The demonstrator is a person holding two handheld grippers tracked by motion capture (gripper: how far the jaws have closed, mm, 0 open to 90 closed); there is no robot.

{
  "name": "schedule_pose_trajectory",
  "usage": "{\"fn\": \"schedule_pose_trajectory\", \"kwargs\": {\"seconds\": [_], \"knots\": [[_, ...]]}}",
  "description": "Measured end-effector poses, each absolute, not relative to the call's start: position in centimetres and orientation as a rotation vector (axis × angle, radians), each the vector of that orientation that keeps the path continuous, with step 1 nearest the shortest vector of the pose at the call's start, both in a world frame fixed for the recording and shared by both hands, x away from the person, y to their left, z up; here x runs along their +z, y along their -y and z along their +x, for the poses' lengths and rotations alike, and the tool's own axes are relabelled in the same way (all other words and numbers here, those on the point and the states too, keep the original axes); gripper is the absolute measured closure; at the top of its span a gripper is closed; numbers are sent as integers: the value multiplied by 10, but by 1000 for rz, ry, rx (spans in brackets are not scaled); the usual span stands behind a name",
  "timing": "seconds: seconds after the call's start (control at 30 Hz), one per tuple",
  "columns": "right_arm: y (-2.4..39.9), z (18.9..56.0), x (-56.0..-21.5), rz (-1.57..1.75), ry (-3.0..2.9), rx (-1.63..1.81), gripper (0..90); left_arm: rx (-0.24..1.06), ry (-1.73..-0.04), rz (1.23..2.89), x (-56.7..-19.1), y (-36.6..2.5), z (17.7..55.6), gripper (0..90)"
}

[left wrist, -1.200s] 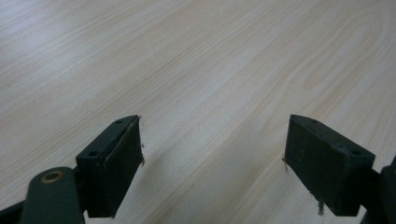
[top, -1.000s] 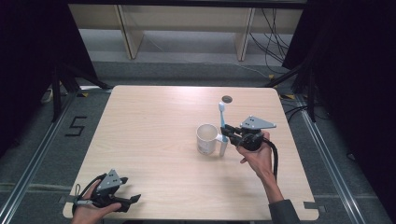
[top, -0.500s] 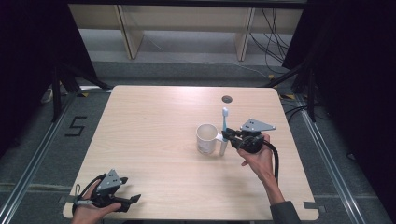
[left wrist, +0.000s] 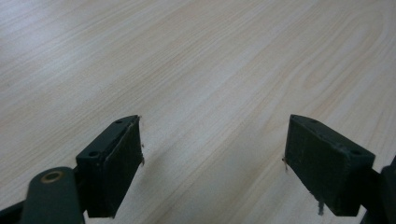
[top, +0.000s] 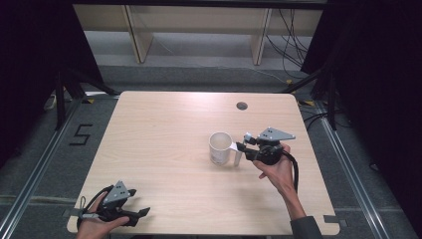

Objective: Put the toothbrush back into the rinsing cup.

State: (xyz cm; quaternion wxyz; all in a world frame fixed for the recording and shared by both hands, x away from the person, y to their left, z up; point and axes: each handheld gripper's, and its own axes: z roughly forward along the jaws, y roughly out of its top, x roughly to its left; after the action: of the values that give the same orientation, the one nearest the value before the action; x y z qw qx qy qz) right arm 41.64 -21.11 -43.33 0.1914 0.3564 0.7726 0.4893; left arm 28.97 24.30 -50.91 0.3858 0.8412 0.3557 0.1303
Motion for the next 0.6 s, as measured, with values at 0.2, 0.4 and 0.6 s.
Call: {"fn": "schedule_pose_trajectory", "kwargs": {"seconds": [0.2, 0.4, 0.6], "knots": [[215, 414, -431, 1002, -2152, 1408, 511, 332, -906, 2144, -509, -243, 290, 183], [219, 409, -427, 1022, -2149, 1402, 500, 332, -906, 2144, -509, -243, 290, 183], [224, 403, -423, 999, -2146, 1387, 475, 329, -903, 2149, -508, -243, 290, 183]]}}
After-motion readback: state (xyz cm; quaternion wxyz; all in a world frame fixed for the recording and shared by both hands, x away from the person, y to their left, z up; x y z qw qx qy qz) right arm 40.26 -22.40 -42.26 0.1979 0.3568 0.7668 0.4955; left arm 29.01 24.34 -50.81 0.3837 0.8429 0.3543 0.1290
